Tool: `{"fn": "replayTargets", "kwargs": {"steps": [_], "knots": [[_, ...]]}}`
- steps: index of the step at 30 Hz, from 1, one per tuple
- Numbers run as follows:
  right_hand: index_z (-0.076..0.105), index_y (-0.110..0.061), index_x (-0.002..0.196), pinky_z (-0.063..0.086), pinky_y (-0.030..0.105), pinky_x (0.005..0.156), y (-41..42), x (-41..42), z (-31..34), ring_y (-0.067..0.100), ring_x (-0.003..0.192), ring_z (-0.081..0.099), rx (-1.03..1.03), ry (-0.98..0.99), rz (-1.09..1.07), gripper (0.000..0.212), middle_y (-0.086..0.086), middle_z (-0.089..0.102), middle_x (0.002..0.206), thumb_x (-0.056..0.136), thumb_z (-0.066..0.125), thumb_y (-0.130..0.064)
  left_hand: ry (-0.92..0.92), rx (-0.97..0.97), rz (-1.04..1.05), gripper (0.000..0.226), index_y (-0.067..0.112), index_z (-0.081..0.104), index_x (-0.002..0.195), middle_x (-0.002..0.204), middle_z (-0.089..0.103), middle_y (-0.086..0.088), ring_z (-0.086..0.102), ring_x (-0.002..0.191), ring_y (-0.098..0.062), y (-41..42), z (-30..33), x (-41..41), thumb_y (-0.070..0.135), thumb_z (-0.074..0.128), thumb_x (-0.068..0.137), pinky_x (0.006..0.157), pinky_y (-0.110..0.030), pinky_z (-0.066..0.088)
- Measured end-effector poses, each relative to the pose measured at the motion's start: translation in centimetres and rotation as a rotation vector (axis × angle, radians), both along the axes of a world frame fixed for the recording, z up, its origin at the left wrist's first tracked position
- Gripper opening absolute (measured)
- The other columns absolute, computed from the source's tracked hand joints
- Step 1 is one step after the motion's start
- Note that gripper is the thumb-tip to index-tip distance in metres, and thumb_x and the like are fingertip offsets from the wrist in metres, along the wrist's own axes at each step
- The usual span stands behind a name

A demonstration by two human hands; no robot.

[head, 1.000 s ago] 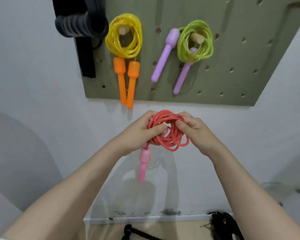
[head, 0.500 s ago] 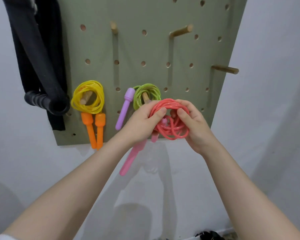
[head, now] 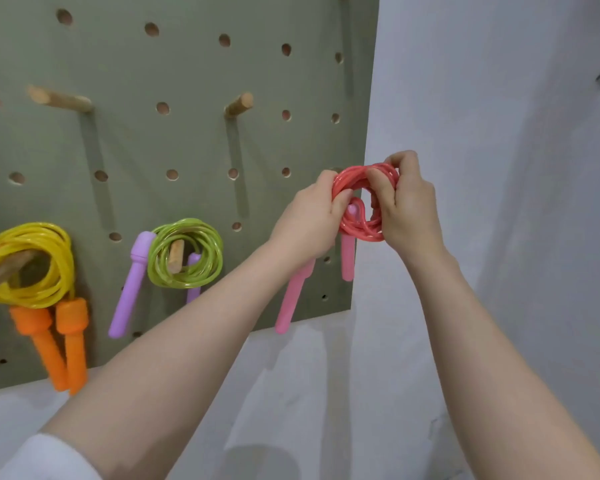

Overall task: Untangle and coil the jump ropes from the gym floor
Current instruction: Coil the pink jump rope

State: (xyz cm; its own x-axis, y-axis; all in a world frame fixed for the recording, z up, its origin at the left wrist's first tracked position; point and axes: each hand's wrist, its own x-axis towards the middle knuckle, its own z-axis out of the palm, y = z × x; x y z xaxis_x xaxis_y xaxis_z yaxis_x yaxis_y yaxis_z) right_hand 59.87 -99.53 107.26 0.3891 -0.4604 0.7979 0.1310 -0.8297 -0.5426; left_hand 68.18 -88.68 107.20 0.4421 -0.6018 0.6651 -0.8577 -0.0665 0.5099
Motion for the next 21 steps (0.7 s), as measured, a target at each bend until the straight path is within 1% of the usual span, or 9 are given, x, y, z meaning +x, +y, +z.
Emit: {"fn": "replayTargets", "kwargs": {"steps": [3,6,9,12,14,16,18,19,21], "knots": [[0.046,-0.016,0.091,0.05,0.037,0.063,-1.7,1.0,1.0,0.025,0.066,0.06,0.053,-0.012,-0.012,0.027,0.008,0.064,0.073,0.092,0.049,-0.043,-0.026,0.022,0.051,0.025,0.013,0.047,0.111,0.094,0.065,-0.011,0.062,0.073,-0.034,-1.7,0.8,0.9,0.033,0.036,0.099,0.071,-0.046,0.053],[0.053,-0.014,0.086,0.045,0.023,0.056,-3.2,1.9,1.3,0.013,0.058,0.058,0.219,-0.062,0.058,0.028,0.005,0.064,0.073,0.088,0.057,-0.042,-0.071,0.064,0.057,0.027,0.013,0.049,0.111,0.091,0.066,-0.01,0.063,0.07,-0.032,-2.7,1.6,2.0,0.034,0.037,0.099,0.069,-0.042,0.053],[0.057,-0.014,0.083,0.043,0.023,0.059,-4.5,3.1,1.7,0.009,0.06,0.056,0.372,-0.048,0.146,0.03,-0.002,0.062,0.073,0.085,0.061,-0.043,-0.004,0.069,-0.017,0.021,0.014,0.052,0.108,0.081,0.064,-0.004,0.062,0.053,-0.023,-3.4,2.3,3.3,0.029,0.041,0.099,0.053,-0.024,0.051],[0.057,-0.015,0.085,0.045,0.02,0.06,-5.7,4.5,1.8,0.006,0.061,0.058,0.455,0.008,0.29,0.024,-0.005,0.062,0.075,0.089,0.059,-0.039,0.033,0.061,-0.028,0.019,0.015,0.051,0.11,0.084,0.066,-0.004,0.06,0.051,-0.021,-3.9,2.5,4.6,0.028,0.042,0.098,0.049,-0.023,0.049],[0.056,-0.015,0.088,0.049,0.024,0.066,-6.3,5.7,1.5,0.01,0.069,0.062,0.478,0.016,0.339,0.022,0.0,0.064,0.083,0.091,0.058,-0.037,0.031,0.042,-0.008,0.023,0.017,0.048,0.118,0.092,0.066,-0.008,0.064,0.062,-0.025,-4.4,2.5,5.5,0.027,0.044,0.098,0.061,-0.031,0.053],[0.052,-0.015,0.092,0.049,0.025,0.07,-6.6,7.1,0.9,0.011,0.074,0.064,0.464,0.008,0.359,0.022,0.002,0.065,0.089,0.092,0.056,-0.037,-0.116,0.076,0.138,0.031,0.018,0.045,0.126,0.105,0.06,-0.009,0.061,0.089,-0.028,-4.8,1.9,6.6,0.027,0.043,0.097,0.079,-0.038,0.05],[0.049,-0.022,0.092,0.049,0.027,0.074,-6.9,8.7,0.1,0.011,0.082,0.063,0.37,-0.024,0.28,0.025,0.001,0.062,0.096,0.09,0.054,-0.046,-0.496,0.048,0.474,0.034,0.02,0.051,0.126,0.117,0.054,-0.011,0.052,0.107,-0.031,-5.3,0.8,8.0,0.029,0.041,0.095,0.09,-0.041,0.039],[0.047,-0.026,0.092,0.05,0.031,0.079,-7.0,9.4,-0.1,0.014,0.089,0.061,0.31,-0.051,0.212,0.026,0.001,0.059,0.103,0.086,0.052,-0.052,-0.62,-0.015,0.574,0.037,0.021,0.055,0.123,0.123,0.053,-0.013,0.05,0.113,-0.034,-5.5,0.4,8.7,0.031,0.039,0.092,0.095,-0.044,0.034],[0.046,-0.028,0.099,0.046,0.037,0.092,-7.1,10.5,-0.4,0.02,0.105,0.053,0.233,-0.116,0.1,0.03,0.0,0.05,0.115,0.081,0.047,-0.053,-0.659,-0.017,0.588,0.045,0.027,0.054,0.128,0.142,0.042,-0.015,0.036,0.13,-0.036,-5.5,0.3,9.1,0.037,0.032,0.09,0.107,-0.048,0.012]]}}
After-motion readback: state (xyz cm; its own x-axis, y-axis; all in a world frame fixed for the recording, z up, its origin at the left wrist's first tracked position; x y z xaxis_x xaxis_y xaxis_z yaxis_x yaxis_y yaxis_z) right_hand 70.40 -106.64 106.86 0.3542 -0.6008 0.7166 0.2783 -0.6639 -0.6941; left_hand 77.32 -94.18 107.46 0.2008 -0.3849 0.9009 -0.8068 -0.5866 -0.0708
